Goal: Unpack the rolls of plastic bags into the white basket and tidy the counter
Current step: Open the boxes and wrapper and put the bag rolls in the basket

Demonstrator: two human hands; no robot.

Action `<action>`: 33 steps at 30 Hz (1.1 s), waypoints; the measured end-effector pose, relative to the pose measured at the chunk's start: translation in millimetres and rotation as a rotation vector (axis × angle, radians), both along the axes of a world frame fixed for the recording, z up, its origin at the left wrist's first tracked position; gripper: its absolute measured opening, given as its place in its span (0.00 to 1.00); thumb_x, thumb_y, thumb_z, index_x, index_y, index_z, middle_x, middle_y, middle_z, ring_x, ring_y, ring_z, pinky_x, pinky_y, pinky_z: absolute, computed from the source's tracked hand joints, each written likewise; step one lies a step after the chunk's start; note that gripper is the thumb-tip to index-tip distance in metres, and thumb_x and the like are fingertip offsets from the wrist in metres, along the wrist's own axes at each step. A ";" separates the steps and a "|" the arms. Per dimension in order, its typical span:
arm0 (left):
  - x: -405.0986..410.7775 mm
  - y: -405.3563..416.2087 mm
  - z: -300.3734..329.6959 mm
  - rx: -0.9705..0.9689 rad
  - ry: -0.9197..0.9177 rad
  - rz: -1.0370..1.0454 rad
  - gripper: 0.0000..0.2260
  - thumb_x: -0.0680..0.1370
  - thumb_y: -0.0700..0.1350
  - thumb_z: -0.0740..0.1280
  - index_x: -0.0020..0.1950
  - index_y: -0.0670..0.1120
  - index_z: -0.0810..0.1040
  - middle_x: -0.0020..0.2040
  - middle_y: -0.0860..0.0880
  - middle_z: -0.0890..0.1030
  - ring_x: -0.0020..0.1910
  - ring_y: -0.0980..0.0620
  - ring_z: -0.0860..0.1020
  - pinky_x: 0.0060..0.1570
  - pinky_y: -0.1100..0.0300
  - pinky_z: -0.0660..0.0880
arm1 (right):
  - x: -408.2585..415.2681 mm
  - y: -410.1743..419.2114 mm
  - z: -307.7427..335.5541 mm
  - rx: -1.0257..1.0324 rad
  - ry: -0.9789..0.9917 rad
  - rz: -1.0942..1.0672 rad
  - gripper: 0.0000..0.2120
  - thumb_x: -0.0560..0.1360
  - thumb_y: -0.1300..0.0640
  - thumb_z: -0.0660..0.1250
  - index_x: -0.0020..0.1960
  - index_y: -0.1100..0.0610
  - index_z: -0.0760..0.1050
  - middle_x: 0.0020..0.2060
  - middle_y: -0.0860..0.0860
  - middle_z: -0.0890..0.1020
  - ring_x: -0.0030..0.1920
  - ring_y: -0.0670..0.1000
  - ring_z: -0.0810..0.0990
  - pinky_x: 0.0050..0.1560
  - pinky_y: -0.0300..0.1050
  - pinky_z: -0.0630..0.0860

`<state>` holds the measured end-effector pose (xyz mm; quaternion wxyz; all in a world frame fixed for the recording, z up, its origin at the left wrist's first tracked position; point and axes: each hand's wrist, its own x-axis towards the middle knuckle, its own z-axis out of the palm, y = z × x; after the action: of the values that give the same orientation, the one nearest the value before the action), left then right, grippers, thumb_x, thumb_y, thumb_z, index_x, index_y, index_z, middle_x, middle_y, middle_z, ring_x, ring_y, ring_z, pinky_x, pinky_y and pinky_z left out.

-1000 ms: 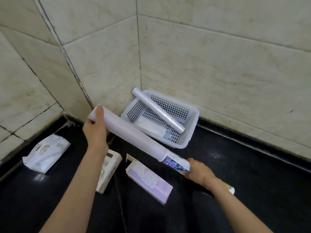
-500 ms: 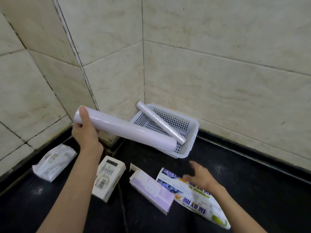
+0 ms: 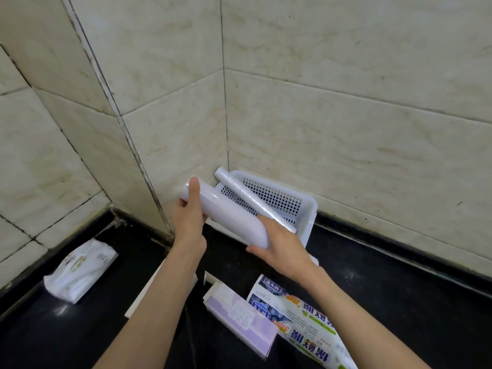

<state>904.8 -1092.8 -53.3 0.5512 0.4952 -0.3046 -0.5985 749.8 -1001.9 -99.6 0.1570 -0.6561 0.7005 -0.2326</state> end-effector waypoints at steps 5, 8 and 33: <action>-17.3 -36.7 -10.6 -0.160 -0.061 -0.330 0.19 0.77 0.58 0.58 0.62 0.48 0.73 0.58 0.50 0.78 0.57 0.54 0.77 0.49 0.64 0.79 | -44.3 -39.2 2.2 -0.067 0.009 -0.137 0.31 0.69 0.44 0.70 0.67 0.50 0.61 0.61 0.53 0.76 0.56 0.54 0.76 0.46 0.46 0.71; -31.7 -57.1 -40.9 -0.239 -0.393 -0.410 0.13 0.79 0.54 0.58 0.59 0.50 0.74 0.56 0.54 0.78 0.58 0.55 0.76 0.49 0.66 0.73 | -71.4 -68.8 2.2 -0.062 -0.031 -0.214 0.31 0.69 0.43 0.70 0.65 0.53 0.63 0.57 0.53 0.78 0.53 0.55 0.77 0.42 0.45 0.67; -102.4 -144.2 -145.6 0.344 0.089 -0.535 0.20 0.77 0.50 0.64 0.66 0.44 0.68 0.59 0.44 0.78 0.56 0.46 0.78 0.48 0.53 0.77 | -84.9 -168.6 -92.9 0.245 -0.145 -0.152 0.25 0.71 0.47 0.69 0.64 0.57 0.71 0.56 0.56 0.73 0.56 0.55 0.70 0.58 0.48 0.68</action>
<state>802.4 -1237.0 -198.8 0.2953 0.4568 -0.2937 -0.7860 664.9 -1170.5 -192.5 0.2680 -0.5586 0.7582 -0.2032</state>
